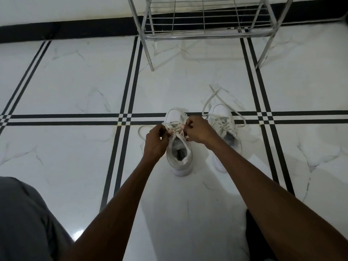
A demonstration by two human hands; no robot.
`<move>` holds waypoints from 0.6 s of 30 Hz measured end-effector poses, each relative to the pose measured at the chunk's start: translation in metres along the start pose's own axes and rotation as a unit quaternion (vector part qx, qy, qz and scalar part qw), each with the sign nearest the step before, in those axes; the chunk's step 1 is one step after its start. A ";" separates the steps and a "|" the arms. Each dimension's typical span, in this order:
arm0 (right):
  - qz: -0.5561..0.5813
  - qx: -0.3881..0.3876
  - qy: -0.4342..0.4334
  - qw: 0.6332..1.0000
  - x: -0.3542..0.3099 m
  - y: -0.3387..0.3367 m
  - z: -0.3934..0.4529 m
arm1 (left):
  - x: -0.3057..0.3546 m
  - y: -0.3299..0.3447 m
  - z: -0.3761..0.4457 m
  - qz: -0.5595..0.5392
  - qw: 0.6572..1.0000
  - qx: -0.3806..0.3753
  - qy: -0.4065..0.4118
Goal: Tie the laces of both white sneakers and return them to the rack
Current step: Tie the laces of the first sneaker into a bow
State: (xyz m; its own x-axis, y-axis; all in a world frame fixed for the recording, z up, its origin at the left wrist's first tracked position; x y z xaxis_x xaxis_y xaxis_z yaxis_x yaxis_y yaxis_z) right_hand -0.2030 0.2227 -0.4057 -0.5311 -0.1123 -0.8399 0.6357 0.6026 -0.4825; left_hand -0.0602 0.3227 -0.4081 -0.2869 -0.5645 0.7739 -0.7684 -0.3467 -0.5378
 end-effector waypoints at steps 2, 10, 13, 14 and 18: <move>0.034 -0.001 -0.001 0.999 -0.001 -0.001 0.001 | 0.004 -0.001 0.000 -0.031 0.999 -0.026 -0.011; 0.207 0.039 -0.006 0.978 -0.028 -0.012 0.001 | 0.070 -0.037 0.003 -0.159 0.984 -0.057 0.055; 0.053 -0.114 -0.056 0.991 -0.054 0.008 0.000 | 0.094 -0.050 0.000 -0.157 0.980 -0.056 0.110; 0.020 -0.177 -0.068 0.982 -0.063 0.017 -0.004 | 0.099 -0.053 0.000 -0.150 0.979 -0.057 0.122; 0.012 -0.218 -0.121 0.968 -0.089 0.013 -0.008 | 0.099 -0.045 -0.002 -0.138 0.979 -0.093 0.114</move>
State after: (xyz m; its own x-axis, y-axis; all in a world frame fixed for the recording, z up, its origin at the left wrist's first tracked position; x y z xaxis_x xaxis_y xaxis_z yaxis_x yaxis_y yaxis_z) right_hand -0.1521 0.2469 -0.3352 -0.3383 -0.2452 -0.9085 0.3207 0.8776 -0.3563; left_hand -0.0551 0.2843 -0.3067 -0.1579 -0.2788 0.9473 -0.9195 -0.3081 -0.2439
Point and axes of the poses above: each hand's wrist, its own z-axis towards the middle knuckle, its own y-axis out of the palm, x = y × z, the point moved 10 cm from there along z, towards the middle knuckle, and after that the axes turned 10 degrees about -y, right-handed, at the moved point
